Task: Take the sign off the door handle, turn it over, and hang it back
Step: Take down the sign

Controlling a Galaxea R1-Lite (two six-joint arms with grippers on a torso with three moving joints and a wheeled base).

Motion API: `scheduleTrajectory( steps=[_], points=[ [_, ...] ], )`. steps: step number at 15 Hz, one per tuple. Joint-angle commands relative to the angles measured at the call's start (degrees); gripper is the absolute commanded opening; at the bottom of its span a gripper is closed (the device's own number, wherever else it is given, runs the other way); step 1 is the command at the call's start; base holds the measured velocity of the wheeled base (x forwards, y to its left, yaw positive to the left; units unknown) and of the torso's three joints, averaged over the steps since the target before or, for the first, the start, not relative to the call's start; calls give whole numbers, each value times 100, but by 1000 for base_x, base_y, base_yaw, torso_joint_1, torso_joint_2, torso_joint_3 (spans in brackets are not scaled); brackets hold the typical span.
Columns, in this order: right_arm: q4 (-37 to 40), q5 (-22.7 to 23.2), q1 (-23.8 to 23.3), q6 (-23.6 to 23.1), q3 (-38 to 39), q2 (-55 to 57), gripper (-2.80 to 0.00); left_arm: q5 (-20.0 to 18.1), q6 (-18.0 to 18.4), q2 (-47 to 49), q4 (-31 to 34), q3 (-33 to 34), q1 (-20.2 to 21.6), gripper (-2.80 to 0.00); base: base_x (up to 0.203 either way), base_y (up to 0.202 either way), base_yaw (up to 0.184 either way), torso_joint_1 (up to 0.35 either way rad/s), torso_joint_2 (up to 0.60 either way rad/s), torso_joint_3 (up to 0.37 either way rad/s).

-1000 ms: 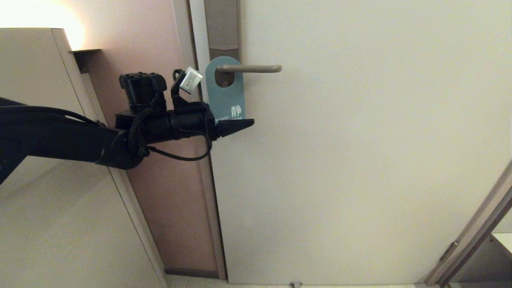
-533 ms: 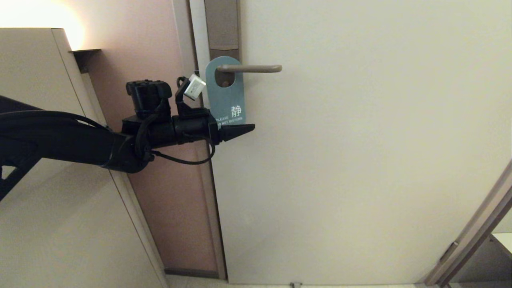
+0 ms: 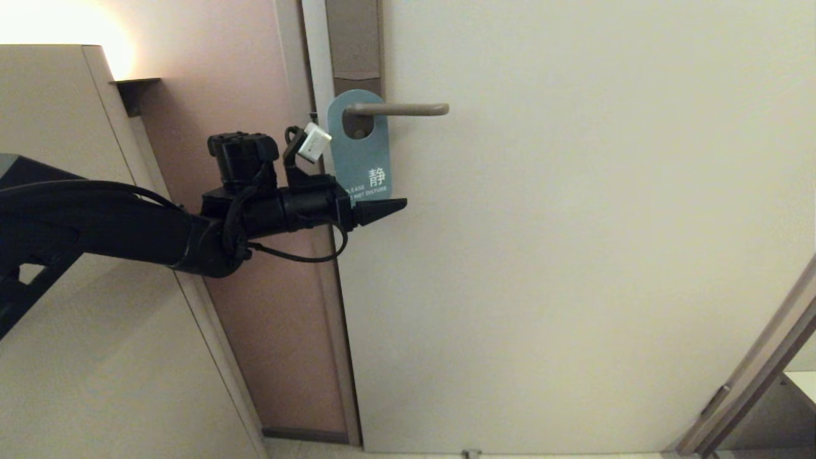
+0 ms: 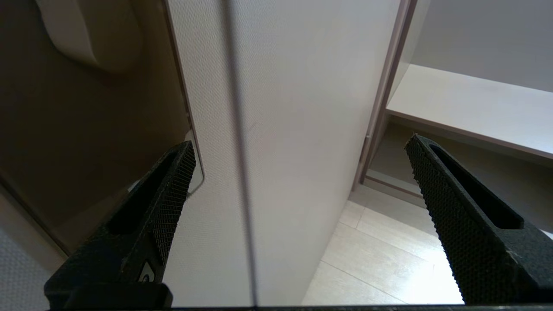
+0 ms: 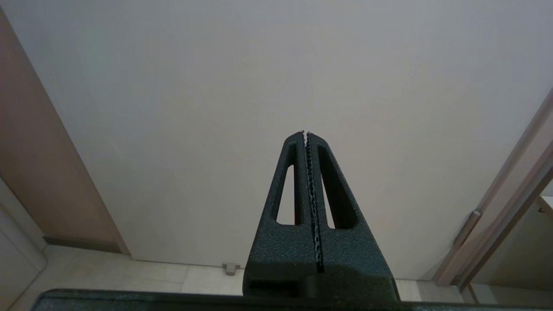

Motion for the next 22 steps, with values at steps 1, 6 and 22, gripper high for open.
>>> scheduleTrajectory(
  steps=[1,6,22],
  points=[
    [-2,2,2,0,0,2,-280,-32,-5,15,-23,-38,0,0,0,0,0,0,0,0],
    [-2,2,2,0,0,2,-280,-23,4,23,-23,-69,0,0,0,0,0,0,0,0],
    [-2,2,2,0,0,2,-280,56,31,-30,-23,-78,71,-280,0,0,0,0,0,0]
  ],
)
